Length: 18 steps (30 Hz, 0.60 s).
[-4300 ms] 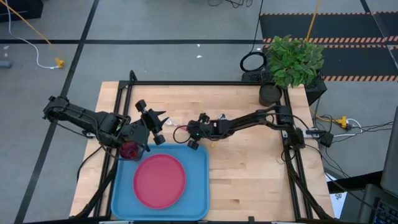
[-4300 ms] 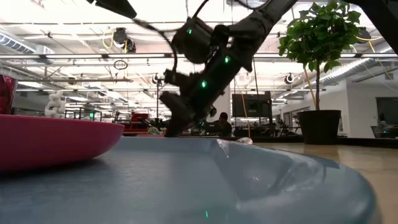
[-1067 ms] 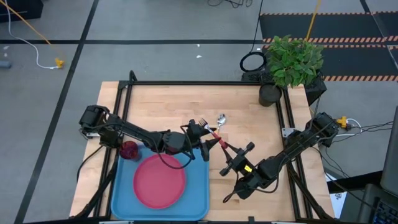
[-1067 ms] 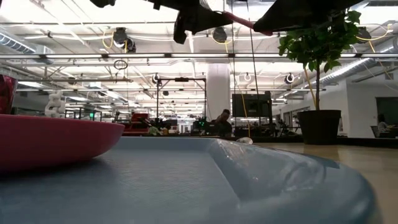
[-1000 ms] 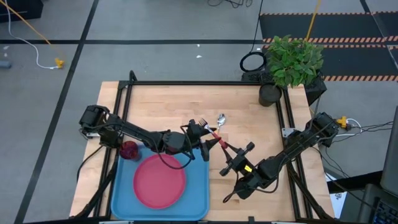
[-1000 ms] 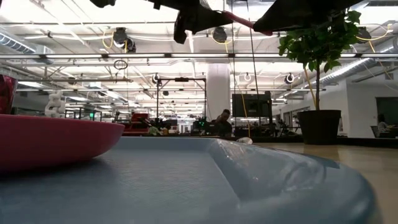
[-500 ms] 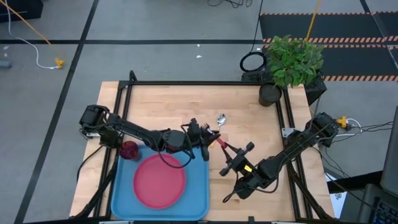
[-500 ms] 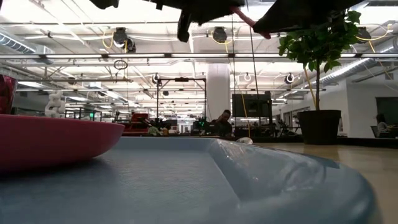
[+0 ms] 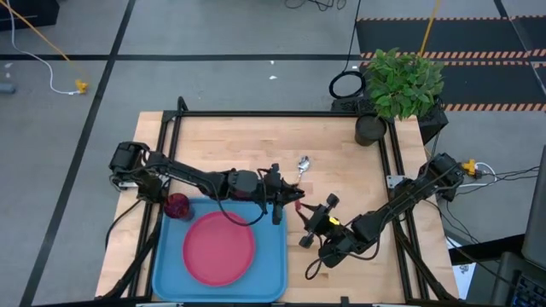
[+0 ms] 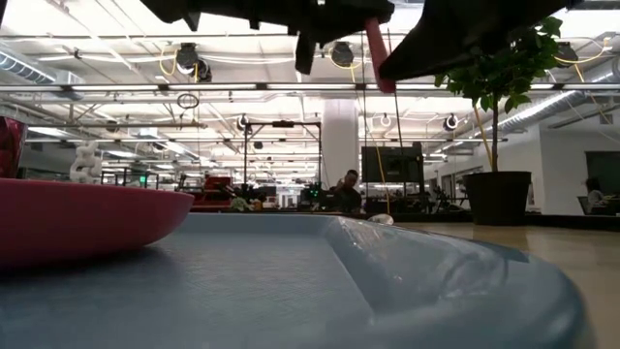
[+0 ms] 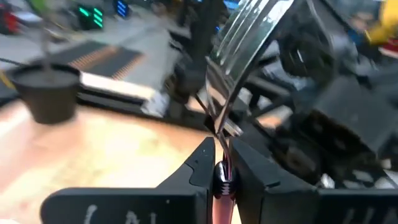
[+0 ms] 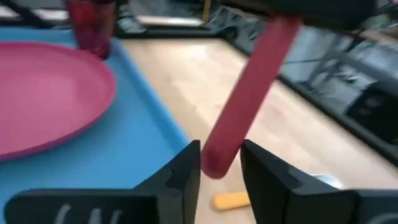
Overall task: Pick and place plate/cup/fork/spoon on tray
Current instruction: Put the pink fork on the blue serving tray to the right of the pink plate
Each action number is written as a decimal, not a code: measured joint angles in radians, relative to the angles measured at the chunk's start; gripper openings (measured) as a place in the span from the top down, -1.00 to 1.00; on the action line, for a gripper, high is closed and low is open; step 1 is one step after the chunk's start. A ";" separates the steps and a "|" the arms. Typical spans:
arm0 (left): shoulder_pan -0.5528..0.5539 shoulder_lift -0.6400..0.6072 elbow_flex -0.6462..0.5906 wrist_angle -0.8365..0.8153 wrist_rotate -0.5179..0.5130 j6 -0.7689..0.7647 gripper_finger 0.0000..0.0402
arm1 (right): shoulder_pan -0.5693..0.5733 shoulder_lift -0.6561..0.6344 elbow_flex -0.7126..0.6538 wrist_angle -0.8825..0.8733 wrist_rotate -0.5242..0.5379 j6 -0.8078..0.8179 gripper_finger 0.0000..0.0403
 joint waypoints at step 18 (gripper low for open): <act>0.017 -0.021 0.001 -0.131 0.250 0.062 0.84 | -0.049 -0.039 0.000 0.122 -0.200 -0.176 0.19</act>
